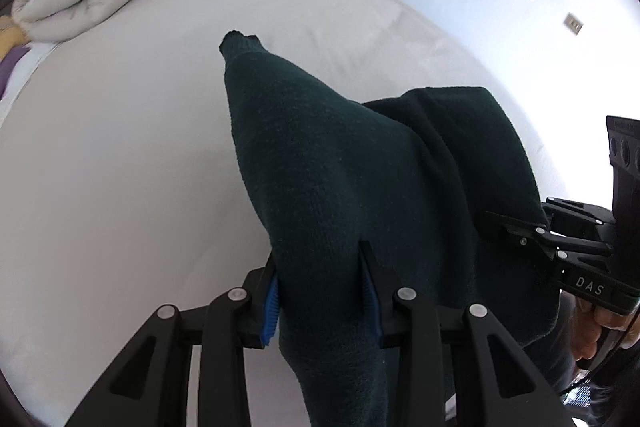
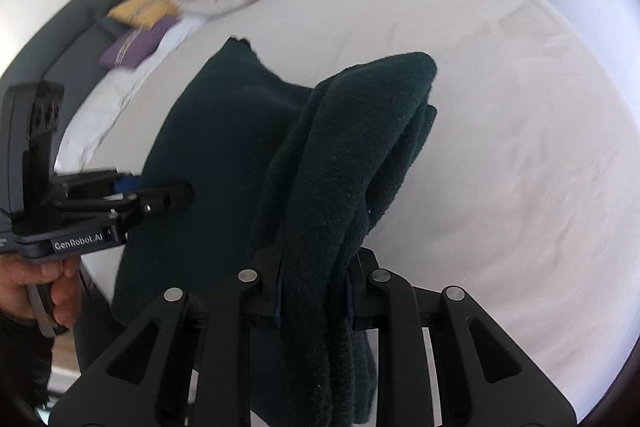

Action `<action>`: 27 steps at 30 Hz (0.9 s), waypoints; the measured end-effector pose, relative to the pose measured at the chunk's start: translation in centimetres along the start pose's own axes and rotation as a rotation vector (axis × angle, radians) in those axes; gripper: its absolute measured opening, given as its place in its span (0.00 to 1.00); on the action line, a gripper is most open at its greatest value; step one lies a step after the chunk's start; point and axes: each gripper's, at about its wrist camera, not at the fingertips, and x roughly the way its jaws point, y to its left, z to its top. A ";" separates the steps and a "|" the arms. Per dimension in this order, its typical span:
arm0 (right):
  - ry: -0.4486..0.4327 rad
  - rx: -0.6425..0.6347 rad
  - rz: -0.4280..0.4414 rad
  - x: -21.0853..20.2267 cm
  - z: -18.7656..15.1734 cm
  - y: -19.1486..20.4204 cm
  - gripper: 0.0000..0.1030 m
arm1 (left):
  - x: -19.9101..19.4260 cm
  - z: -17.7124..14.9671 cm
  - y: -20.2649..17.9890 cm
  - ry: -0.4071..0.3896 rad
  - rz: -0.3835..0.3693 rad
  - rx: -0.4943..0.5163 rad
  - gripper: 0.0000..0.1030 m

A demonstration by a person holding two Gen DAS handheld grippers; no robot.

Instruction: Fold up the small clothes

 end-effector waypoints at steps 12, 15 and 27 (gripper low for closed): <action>0.099 0.238 0.129 8.5 -6.8 -3.4 0.28 | 5.4 -5.6 3.2 0.043 0.050 -0.073 0.53; 0.078 0.229 0.158 9.3 -7.1 -3.7 0.31 | 6.1 -5.9 3.5 0.032 0.040 -0.122 0.65; -0.125 0.218 -0.080 -1.7 -10.5 -4.5 0.47 | -3.7 -10.0 1.6 -0.340 0.159 -0.151 0.97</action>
